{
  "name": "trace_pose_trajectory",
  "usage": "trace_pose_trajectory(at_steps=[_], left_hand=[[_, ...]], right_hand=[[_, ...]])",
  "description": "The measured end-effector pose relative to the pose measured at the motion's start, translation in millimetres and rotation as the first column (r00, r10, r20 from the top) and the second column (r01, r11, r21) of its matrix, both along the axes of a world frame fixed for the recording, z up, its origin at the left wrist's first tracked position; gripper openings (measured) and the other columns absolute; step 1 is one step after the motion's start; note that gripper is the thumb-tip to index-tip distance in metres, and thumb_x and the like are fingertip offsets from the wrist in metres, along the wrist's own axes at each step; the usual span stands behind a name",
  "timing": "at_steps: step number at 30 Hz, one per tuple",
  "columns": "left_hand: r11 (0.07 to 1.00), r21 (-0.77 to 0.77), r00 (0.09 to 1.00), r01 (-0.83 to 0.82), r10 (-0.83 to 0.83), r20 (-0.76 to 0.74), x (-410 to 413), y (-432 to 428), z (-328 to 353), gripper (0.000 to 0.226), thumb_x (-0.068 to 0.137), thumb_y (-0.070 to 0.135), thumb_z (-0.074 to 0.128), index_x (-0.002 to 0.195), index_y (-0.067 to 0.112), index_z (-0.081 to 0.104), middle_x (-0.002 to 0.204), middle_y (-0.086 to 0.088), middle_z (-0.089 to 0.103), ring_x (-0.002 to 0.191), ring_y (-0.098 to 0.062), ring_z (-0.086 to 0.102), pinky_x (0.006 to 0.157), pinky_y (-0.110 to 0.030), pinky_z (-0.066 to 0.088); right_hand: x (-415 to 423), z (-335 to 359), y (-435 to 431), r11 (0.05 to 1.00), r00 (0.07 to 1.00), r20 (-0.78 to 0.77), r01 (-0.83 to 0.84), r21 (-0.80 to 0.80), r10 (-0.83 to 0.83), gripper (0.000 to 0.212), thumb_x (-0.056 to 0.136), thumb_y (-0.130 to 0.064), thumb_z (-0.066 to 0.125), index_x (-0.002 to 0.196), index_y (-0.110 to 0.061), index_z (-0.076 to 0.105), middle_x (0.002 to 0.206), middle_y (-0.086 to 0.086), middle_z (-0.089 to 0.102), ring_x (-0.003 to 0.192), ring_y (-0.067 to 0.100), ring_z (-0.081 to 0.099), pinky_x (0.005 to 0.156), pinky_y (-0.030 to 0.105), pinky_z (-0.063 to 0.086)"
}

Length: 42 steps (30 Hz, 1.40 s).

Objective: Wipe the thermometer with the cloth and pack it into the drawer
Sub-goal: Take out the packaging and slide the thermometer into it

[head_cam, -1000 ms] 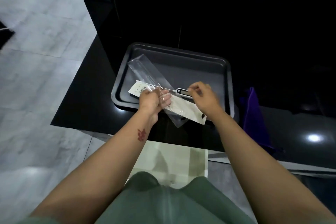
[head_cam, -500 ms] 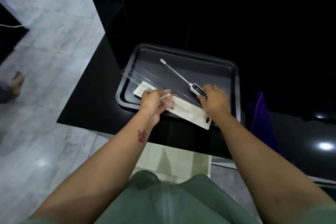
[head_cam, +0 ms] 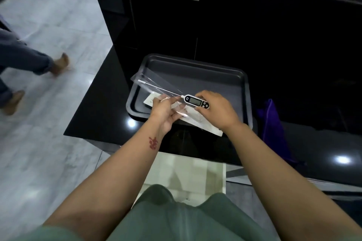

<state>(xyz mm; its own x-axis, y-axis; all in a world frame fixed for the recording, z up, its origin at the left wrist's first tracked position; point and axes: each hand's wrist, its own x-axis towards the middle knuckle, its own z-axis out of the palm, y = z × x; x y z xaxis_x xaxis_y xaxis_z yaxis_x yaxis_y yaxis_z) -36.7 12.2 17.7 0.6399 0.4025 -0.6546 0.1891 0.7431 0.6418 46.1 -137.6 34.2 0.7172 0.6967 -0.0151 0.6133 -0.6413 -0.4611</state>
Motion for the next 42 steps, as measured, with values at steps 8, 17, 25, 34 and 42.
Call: trace_pose_trajectory(at_steps=[8,17,25,34,42], left_hand=[[0.999,-0.021,0.999,0.042,-0.041,0.036,-4,3,-3,0.015,0.095,0.001,0.055,0.107,0.011,0.053,0.100,-0.010,0.067,0.078,-0.025,0.069,0.083,-0.048,0.059],[0.998,-0.064,0.998,0.015,-0.010,0.067,-2,-3,1,0.008,0.099,0.006,0.043,0.103,0.010,0.049,0.101,-0.011,0.061,0.086,-0.030,0.068,0.063,-0.042,0.060],[0.995,-0.102,0.996,-0.006,0.014,0.083,0,-2,5,0.023,0.100,0.009,0.039,0.082,0.008,0.053,0.088,-0.008,0.063,0.091,-0.032,0.065,0.073,-0.045,0.060],[0.992,-0.128,0.997,0.010,0.000,0.080,2,4,0,0.020,0.104,0.022,0.040,0.102,0.011,0.057,0.101,-0.008,0.071,0.092,-0.028,0.068,0.076,-0.042,0.059],[0.991,-0.136,0.998,-0.002,0.010,0.057,3,7,-1,0.022,0.105,0.027,0.039,0.116,0.017,0.054,0.111,-0.003,0.074,0.094,-0.026,0.070,0.080,-0.043,0.058]], right_hand=[[-13,-2,0,0.997,0.983,0.183,-0.013,-0.080,0.027,0.022,0.091,-0.038,0.061,0.106,-0.023,0.054,0.102,-0.004,0.058,0.097,0.020,0.054,0.073,0.032,0.041],[-18,-1,5,0.993,0.972,0.210,-0.097,-0.068,0.110,0.041,0.095,-0.028,0.053,0.136,-0.037,0.050,0.109,-0.002,0.059,0.100,0.022,0.057,0.076,0.034,0.048],[-19,-5,6,0.995,0.974,0.220,-0.032,-0.096,0.052,0.050,0.098,-0.020,0.051,0.144,-0.035,0.042,0.110,0.002,0.057,0.102,0.023,0.053,0.077,0.036,0.050],[-16,-9,4,0.990,0.971,0.205,-0.109,-0.092,0.125,0.044,0.101,-0.036,0.046,0.144,-0.041,0.041,0.114,0.001,0.053,0.105,0.021,0.051,0.092,0.036,0.042],[-14,-10,5,0.995,0.964,0.248,0.104,-0.005,-0.100,0.043,0.099,-0.039,0.045,0.141,-0.029,0.048,0.126,-0.001,0.053,0.118,0.021,0.045,0.096,0.037,0.030]])
